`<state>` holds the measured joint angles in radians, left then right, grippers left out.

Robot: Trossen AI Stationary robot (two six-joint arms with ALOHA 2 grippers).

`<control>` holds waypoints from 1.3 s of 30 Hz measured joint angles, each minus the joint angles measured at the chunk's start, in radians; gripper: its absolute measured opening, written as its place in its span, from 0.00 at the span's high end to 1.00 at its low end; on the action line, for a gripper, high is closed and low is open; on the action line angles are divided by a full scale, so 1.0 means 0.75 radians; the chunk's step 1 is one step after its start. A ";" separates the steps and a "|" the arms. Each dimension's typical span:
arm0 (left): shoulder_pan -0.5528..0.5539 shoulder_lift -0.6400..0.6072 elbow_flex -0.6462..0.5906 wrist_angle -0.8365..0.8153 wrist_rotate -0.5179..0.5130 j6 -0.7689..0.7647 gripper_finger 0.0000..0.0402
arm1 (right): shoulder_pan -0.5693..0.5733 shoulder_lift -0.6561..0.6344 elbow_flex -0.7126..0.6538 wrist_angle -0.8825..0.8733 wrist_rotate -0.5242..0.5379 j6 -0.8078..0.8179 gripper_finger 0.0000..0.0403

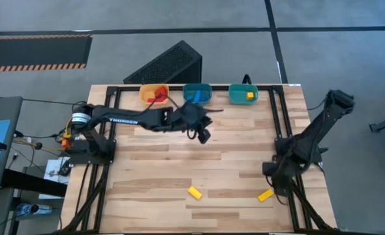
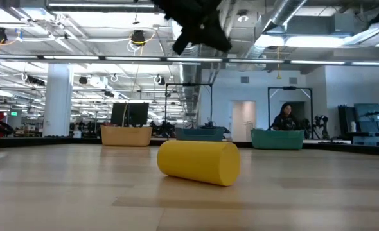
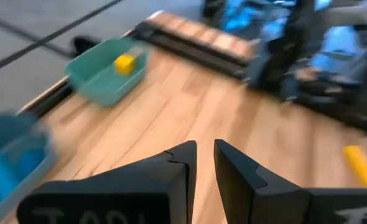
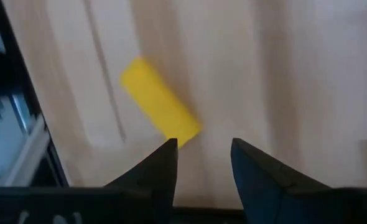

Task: Sort & place blocks by color
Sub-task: Put the right yellow block into the light green container

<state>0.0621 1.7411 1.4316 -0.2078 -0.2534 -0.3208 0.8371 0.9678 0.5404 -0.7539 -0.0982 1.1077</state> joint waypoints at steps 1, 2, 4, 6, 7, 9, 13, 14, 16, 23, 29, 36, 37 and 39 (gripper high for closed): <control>-0.015 -0.016 -0.052 0.022 -0.049 -0.023 0.89 | 0.037 0.031 0.000 0.024 -0.008 0.001 0.57; -0.031 -0.027 -0.095 0.034 -0.083 -0.037 0.89 | 0.074 0.062 0.000 0.045 -0.012 0.001 0.56; -0.065 -0.039 -0.162 0.069 -0.103 -0.043 0.89 | 0.134 0.120 0.000 0.074 -0.012 -0.009 0.54; -0.104 -0.034 -0.199 0.133 -0.083 -0.044 0.88 | 0.184 0.174 0.000 0.107 -0.012 -0.015 0.51; -0.123 -0.025 -0.210 0.169 -0.064 -0.051 0.87 | 0.205 0.198 0.000 0.122 -0.012 -0.007 0.50; -0.153 0.011 -0.215 0.207 -0.023 -0.064 0.86 | 0.240 0.250 0.000 0.177 -0.006 -0.003 0.47; -0.196 0.087 -0.217 0.370 -0.017 -0.032 0.81 | 0.290 0.344 0.000 0.292 0.029 -0.062 0.39; -0.204 0.103 -0.216 0.418 -0.018 -0.004 0.79 | 0.301 0.369 0.001 0.317 0.043 -0.085 0.38; -0.218 0.134 -0.216 0.501 -0.016 0.049 0.75 | 0.317 0.419 0.002 0.331 0.077 -0.113 0.36; -0.215 0.168 -0.216 0.583 -0.020 0.078 0.56 | 0.324 0.535 0.012 0.279 0.103 -0.107 0.35; -0.188 0.169 -0.216 0.608 -0.020 0.133 0.46 | 0.327 0.521 0.100 0.100 0.255 -0.127 0.35; -0.148 0.169 -0.216 0.607 -0.020 0.131 0.43 | 0.335 0.538 0.120 0.117 0.396 -0.222 0.35; -0.145 0.169 -0.216 0.611 -0.021 0.125 0.43 | 0.340 0.545 0.120 0.141 0.392 -0.258 0.35; -0.143 0.169 -0.216 0.618 -0.020 0.124 0.43 | 0.350 0.556 0.121 0.179 0.394 -0.333 0.35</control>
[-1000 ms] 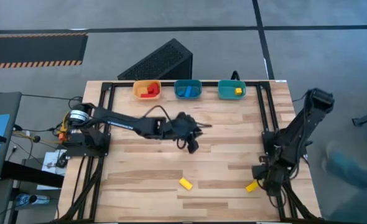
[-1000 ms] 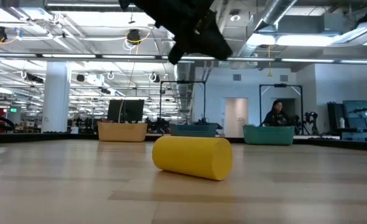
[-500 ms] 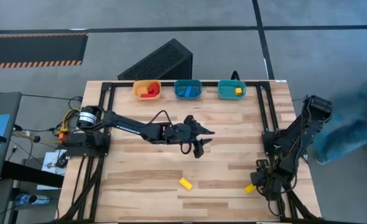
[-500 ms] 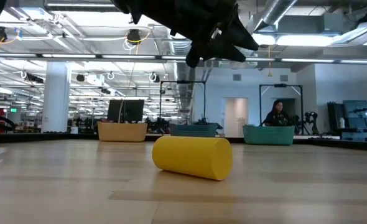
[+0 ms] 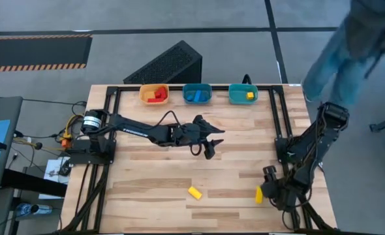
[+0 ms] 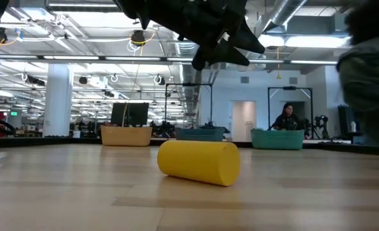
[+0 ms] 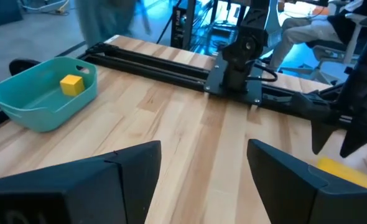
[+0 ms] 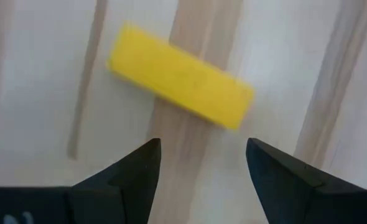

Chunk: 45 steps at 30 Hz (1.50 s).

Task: Sort & place blocks by color
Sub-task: Put the right yellow block into the light green container

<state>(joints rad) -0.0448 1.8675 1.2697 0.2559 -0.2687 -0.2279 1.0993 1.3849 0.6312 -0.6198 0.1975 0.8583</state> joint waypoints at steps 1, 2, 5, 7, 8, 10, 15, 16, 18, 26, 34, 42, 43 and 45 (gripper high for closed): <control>0.000 0.000 0.000 -0.001 0.001 0.000 0.43 | 0.001 0.009 0.000 0.006 0.004 -0.039 0.35; 0.000 0.000 0.000 -0.003 0.001 0.000 0.43 | 0.001 0.019 0.002 0.005 0.012 -0.073 0.35; 0.000 0.000 0.000 -0.003 0.001 -0.001 0.43 | -0.017 0.037 0.017 0.001 0.029 -0.185 0.35; 0.000 0.000 0.000 -0.004 0.001 -0.002 0.43 | -0.035 0.049 0.017 0.000 0.054 -0.262 0.35; 0.000 0.000 0.000 -0.003 0.001 -0.002 0.43 | -0.047 0.052 0.017 0.004 0.075 -0.304 0.35; 0.001 0.000 0.000 -0.003 0.002 -0.002 0.43 | -0.064 0.060 0.017 0.015 0.118 -0.398 0.35; 0.001 0.000 0.000 -0.003 0.027 -0.066 0.43 | -0.089 0.060 0.018 0.079 0.118 -0.669 0.35; 0.001 0.000 0.000 -0.003 0.038 -0.081 0.43 | -0.090 0.060 0.018 0.098 0.103 -0.710 0.35; 0.001 0.000 0.000 -0.004 0.061 -0.099 0.43 | -0.090 0.060 0.018 0.143 0.062 -0.793 0.35; -0.008 0.000 0.000 -0.006 0.089 -0.179 0.43 | -0.125 0.059 -0.060 0.380 0.005 -0.981 0.35; -0.047 0.000 0.000 -0.049 0.088 -0.226 0.43 | -0.198 0.053 -0.111 0.416 -0.132 -0.860 0.36; -0.055 0.000 0.001 -0.045 0.070 -0.238 0.43 | -0.206 0.055 -0.114 0.465 -0.142 -0.778 0.55; -0.055 0.000 0.001 -0.045 0.070 -0.242 0.43 | -0.206 0.055 -0.114 0.465 -0.145 -0.756 0.59; -0.055 0.000 0.001 -0.045 0.070 -0.242 0.43 | -0.207 0.055 -0.114 0.462 -0.148 -0.691 0.65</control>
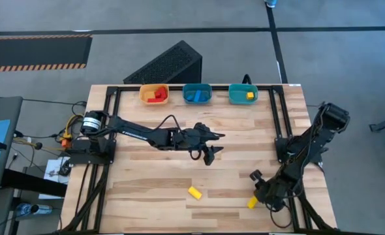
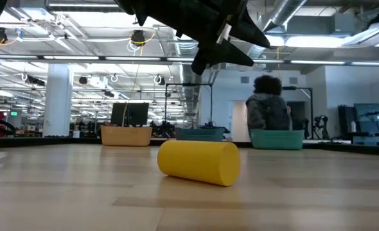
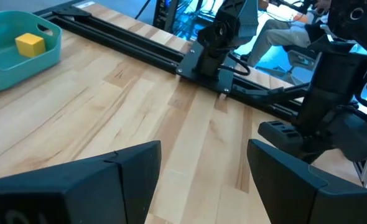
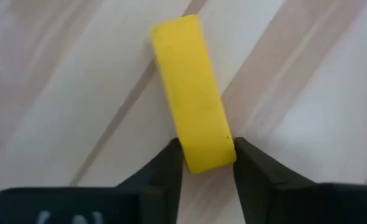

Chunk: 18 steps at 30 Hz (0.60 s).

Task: Sort & place blocks by color
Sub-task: Put the right yellow block into the light green container

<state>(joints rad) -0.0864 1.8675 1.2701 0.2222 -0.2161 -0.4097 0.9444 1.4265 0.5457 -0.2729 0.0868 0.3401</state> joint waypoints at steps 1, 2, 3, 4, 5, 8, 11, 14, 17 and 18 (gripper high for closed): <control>0.000 0.000 0.000 0.001 0.001 0.000 0.43 | 0.000 0.000 0.000 -0.001 0.001 0.038 0.68; 0.000 0.000 0.000 0.000 0.003 0.000 0.43 | 0.000 0.000 0.001 -0.001 0.003 0.070 0.70; 0.000 0.000 0.000 0.001 0.006 0.000 0.43 | 0.000 0.000 0.001 0.000 0.007 0.098 0.72; 0.001 0.000 0.000 0.004 0.011 0.002 0.43 | 0.000 0.000 0.001 0.000 0.016 0.126 0.74; 0.002 0.000 0.000 0.008 0.013 0.008 0.43 | 0.001 0.000 0.001 -0.001 0.028 0.165 0.75; 0.015 0.000 0.010 0.004 0.024 0.092 0.43 | 0.001 0.001 0.000 -0.009 0.103 0.355 0.75; 0.053 0.000 0.047 -0.027 0.100 0.259 0.43 | 0.002 0.002 0.000 -0.007 0.193 0.625 0.72; 0.107 -0.001 0.100 -0.072 0.176 0.408 0.43 | -0.002 0.004 -0.001 -0.006 0.310 0.881 0.72; 0.172 -0.001 0.172 -0.141 0.321 0.469 0.43 | -0.044 0.006 -0.005 -0.026 0.475 1.160 0.73; 0.195 -0.002 0.193 -0.169 0.380 0.482 0.43 | -0.055 0.007 -0.006 -0.033 0.530 1.252 0.73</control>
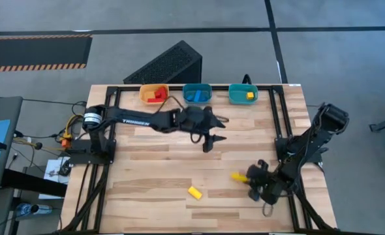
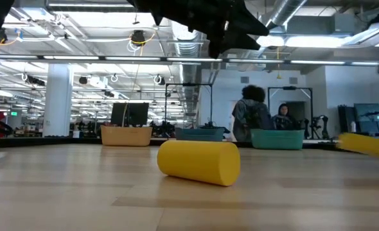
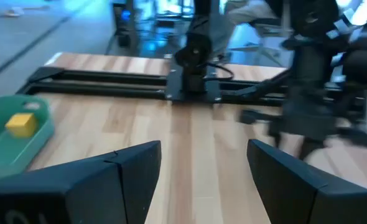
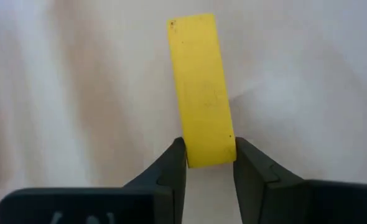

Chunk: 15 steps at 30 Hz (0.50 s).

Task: Sort & place blocks by color
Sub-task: Put the right yellow block into the light green container

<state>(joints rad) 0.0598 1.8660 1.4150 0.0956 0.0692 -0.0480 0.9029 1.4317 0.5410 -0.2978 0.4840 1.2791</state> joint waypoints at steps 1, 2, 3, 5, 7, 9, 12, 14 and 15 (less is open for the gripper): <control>0.022 0.000 0.017 -0.022 0.054 0.015 0.43 | -0.014 0.001 -0.002 -0.008 0.055 0.083 0.73; 0.041 0.000 0.030 -0.037 0.100 0.037 0.43 | -0.028 0.001 -0.003 -0.007 0.100 0.157 0.73; 0.059 0.000 0.039 -0.049 0.130 0.063 0.43 | -0.042 0.001 -0.002 0.003 0.152 0.218 0.73; 0.091 0.000 0.047 -0.048 0.144 0.108 0.43 | -0.081 0.000 0.000 0.011 0.222 0.310 0.73; 0.118 0.000 0.054 -0.038 0.154 0.146 0.43 | -0.124 0.000 0.008 0.013 0.262 0.380 0.73; 0.146 0.000 0.060 -0.025 0.221 0.170 0.43 | -0.169 -0.001 0.030 0.014 0.290 0.407 0.73; 0.185 0.000 0.060 -0.008 0.383 0.176 0.43 | -0.230 -0.001 0.082 0.015 0.335 0.382 0.73; 0.204 0.000 0.060 0.003 0.466 0.177 0.43 | -0.268 -0.002 0.122 0.019 0.348 0.327 0.73; 0.214 0.000 0.060 0.004 0.506 0.184 0.43 | -0.286 -0.002 0.142 0.019 0.348 0.292 0.73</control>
<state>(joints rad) 0.2205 1.8660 1.4601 0.0986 0.4487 0.0903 0.6881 1.4300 0.6475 -0.2833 0.7448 1.4980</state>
